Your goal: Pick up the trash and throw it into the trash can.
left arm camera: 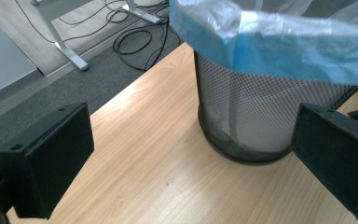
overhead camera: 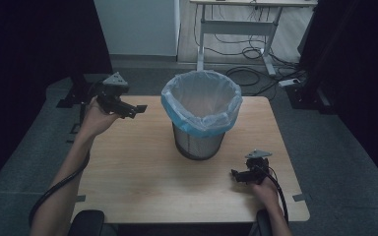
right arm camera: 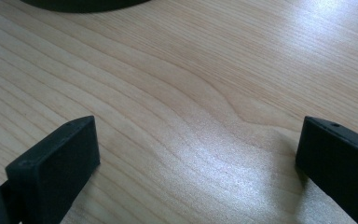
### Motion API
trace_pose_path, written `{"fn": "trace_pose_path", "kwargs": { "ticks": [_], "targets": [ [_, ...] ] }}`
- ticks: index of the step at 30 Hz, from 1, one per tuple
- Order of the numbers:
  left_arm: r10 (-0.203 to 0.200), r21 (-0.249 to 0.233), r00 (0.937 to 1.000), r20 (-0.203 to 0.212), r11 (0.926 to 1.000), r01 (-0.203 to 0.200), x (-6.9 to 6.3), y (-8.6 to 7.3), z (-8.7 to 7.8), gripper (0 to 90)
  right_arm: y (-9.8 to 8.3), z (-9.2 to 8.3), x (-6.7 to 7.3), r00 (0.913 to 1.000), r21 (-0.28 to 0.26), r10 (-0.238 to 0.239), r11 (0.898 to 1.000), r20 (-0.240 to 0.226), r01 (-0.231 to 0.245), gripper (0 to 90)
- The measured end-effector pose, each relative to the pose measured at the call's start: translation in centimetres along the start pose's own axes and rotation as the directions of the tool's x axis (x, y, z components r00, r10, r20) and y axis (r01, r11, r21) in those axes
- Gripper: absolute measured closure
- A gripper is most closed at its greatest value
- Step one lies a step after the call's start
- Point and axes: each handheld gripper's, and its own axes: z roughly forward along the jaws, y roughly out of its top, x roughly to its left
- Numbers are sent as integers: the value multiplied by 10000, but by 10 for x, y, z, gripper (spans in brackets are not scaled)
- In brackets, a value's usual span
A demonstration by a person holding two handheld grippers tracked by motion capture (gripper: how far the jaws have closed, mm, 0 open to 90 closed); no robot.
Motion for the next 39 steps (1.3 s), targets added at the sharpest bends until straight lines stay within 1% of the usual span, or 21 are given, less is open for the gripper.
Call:
{"fn": "trace_pose_path", "kwargs": {
  "ticks": [3, 4, 5, 6, 8, 9, 10, 16, 17, 18, 19, 20, 23, 24, 26, 28, 29, 32, 35, 36, 39],
  "targets": [
    [-119, -67, 9999, -35, 9999, 119, 1, -10, -2, 0, 0, 0, 0, 10000, 7, -19, 10000, 14, 19, 0],
    [-119, -67, 9999, -35, 9999, 119, 1, -10, -2, 0, 0, 0, 0, 10000, 7, -19, 10000, 14, 19, 0],
    [-192, -114, 9998, -53, 9998, 191, 1, -15, -2, 0, 0, 0, 0, 10000, 2, -6, 10000, 1, 6, 0],
    [-192, -114, 9998, -53, 9998, 191, 1, -15, -2, 0, 0, 0, 0, 10000, 5, -14, 10000, 4, 14, 0],
    [-331, -173, 9994, -57, 9993, 330, 3, -23, -3, 0, 0, 0, 0, 10000, 2, -2, 10000, 1, 2, 0],
    [-331, -173, 9994, -57, 9993, 330, 3, -23, -3, 0, 0, 0, 0, 10000, 8, -20, 10000, 13, 20, 0],
    [-386, -157, 9992, -70, 9991, 385, 4, -29, -2, 0, 0, 0, 0, 10000, 6, -11, 10000, 11, 11, 0],
    [-610, -161, 9981, -116, 9980, 608, 6, -47, 1, 0, 0, 0, 0, 10000, 6, -9, 10000, 10, 9, 0],
    [-610, -161, 9981, -116, 9980, 608, 6, -47, 1, 0, 0, 0, 0, 10000, 6, -9, 10000, 10, 9, 0],
    [-659, -157, 9978, -117, 9977, 657, 6, -53, 2, 0, 0, 0, 0, 10000, 4, -7, 10000, 0, 7, 0],
    [-659, -157, 9978, -117, 9977, 657, 6, -53, 2, 0, 0, 0, 0, 10000, 4, -7, 10000, 0, 7, 0],
    [-705, -191, 9974, -123, 9973, 703, 6, -58, 3, 0, 0, 0, 0, 10000, 5, -5, 10000, 1, 5, 0],
    [-811, -248, 9966, -117, 9964, 808, 5, -67, 4, 0, 0, 0, 0, 10000, 5, -16, 10000, 10, 16, 0],
    [-811, -248, 9966, -117, 9964, 808, 5, -67, 4, 0, 0, 0, 0, 10000, 5, -16, 10000, 10, 16, 0],
    [-844, -234, 9963, -138, 9962, 841, 5, -76, 6, 0, 0, 0, 0, 10000, 3, -17, 10000, 9, 17, 0],
    [-883, -246, 9960, -142, 9958, 879, 4, -79, 7, 0, 0, 0, 0, 10000, 10, -28, 10000, 16, 28, 0],
    [-914, -252, 9957, -127, 9955, 910, 3, -84, 9, 0, 0, 0, 0, 10000, 14, 4, 10000, 10, -4, 0],
    [-930, -246, 9956, -121, 9954, 927, 3, -89, 11, 0, 0, 0, 0, 10000, 18, 9, 10000, 9, -9, 0],
    [-957, -232, 9954, -93, 9952, 954, 0, -99, 14, 0, 0, 0, 0, 10000, 20, 21, 10000, 11, -21, 0],
    [-957, -232, 9954, -93, 9952, 954, 0, -99, 14, 0, 0, 0, 0, 10000, 20, 11, 10000, 13, -11, 0],
    [-1048, -267, 9945, -52, 9941, 1047, -2, -107, 17, 0, 0, 0, 0, 10000, 17, 18, 10000, 4, -18, 0]
  ]
}}
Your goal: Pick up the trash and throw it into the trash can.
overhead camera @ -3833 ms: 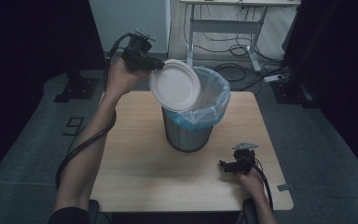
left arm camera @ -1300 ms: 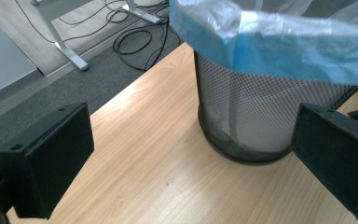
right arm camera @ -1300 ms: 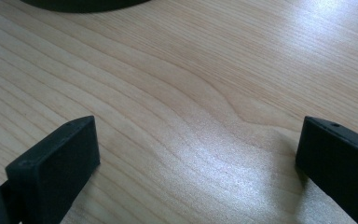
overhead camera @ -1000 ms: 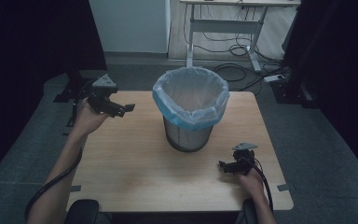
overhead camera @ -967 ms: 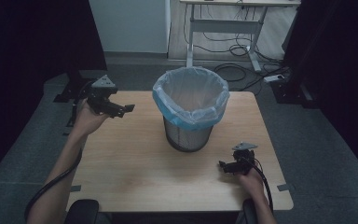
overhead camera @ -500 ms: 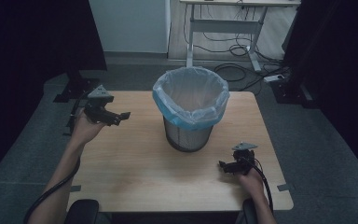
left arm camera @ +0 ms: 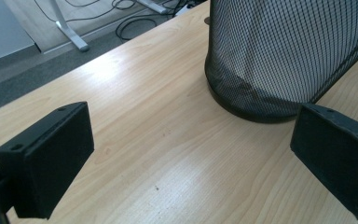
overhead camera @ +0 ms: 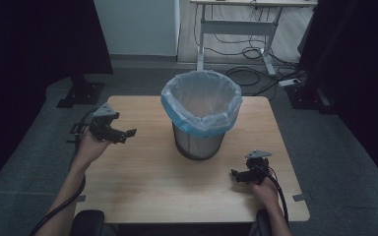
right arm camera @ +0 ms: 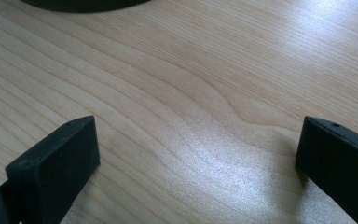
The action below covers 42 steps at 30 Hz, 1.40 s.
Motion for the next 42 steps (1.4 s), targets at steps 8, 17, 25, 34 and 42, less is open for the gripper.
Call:
{"fn": "trace_pose_path", "kwargs": {
  "ticks": [8, 17, 25, 34, 42],
  "targets": [
    [-97, 120, 9999, 46, 9999, 96, -4, -18, 8, 0, 0, 0, 0, 10000, 0, -6, 10000, 5, 6, 0],
    [-84, 296, 10000, 25, 9995, 83, -10, -37, 21, 0, 0, 0, 0, 10000, -6, 25, 10000, 15, -25, 0],
    [-177, 396, 9998, 129, 9991, 172, -16, -56, 34, 0, 0, 0, 0, 10000, -26, -8, 10000, 19, 8, 0],
    [-415, 102, 9972, 616, 9991, 410, -25, -84, 48, 0, 0, 0, 0, 10000, -16, 10, 10000, 17, -10, 0],
    [-473, 683, 9968, 640, 9967, 429, -29, -103, 61, 0, 0, 0, 0, 10000, -12, 17, 10000, 15, -17, 0]
  ]
}}
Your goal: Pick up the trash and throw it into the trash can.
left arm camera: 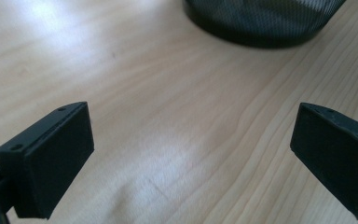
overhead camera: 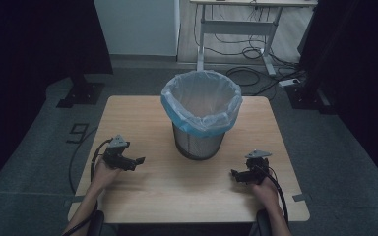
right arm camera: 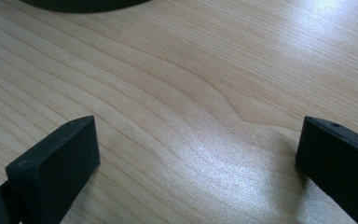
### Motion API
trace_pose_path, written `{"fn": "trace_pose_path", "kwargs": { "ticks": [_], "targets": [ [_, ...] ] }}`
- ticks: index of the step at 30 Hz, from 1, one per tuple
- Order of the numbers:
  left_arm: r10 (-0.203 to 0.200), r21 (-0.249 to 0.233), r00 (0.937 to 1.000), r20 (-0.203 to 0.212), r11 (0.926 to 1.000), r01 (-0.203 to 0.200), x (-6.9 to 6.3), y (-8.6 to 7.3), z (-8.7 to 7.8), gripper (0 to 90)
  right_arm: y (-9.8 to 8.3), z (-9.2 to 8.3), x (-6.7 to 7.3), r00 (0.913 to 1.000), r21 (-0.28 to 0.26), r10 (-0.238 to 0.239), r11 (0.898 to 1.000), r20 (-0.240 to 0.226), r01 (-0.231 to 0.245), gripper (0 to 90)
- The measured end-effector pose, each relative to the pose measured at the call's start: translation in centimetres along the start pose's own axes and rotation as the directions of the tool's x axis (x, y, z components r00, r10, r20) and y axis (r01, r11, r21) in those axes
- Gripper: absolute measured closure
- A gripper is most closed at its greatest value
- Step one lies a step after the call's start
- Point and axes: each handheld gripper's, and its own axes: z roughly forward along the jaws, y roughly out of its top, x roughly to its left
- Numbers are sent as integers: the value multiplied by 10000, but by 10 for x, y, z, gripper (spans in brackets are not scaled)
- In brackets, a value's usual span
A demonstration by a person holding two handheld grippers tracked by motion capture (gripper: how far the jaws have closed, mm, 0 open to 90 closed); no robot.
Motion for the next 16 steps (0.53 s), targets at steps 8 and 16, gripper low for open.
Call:
{"fn": "trace_pose_path", "kwargs": {
  "ticks": [8, 16],
  "targets": [
    [57, 1248, 9999, -83, 9922, -46, 1, -17, 18, 0, 0, 0, 0, 10000, -13, -21, 10000, 2, 21, 0],
    [215, 1857, 9993, -291, 9825, -158, -2, -17, 23, 0, 0, 0, 0, 10000, -14, -22, 10000, 2, 22, 0]
  ]
}}
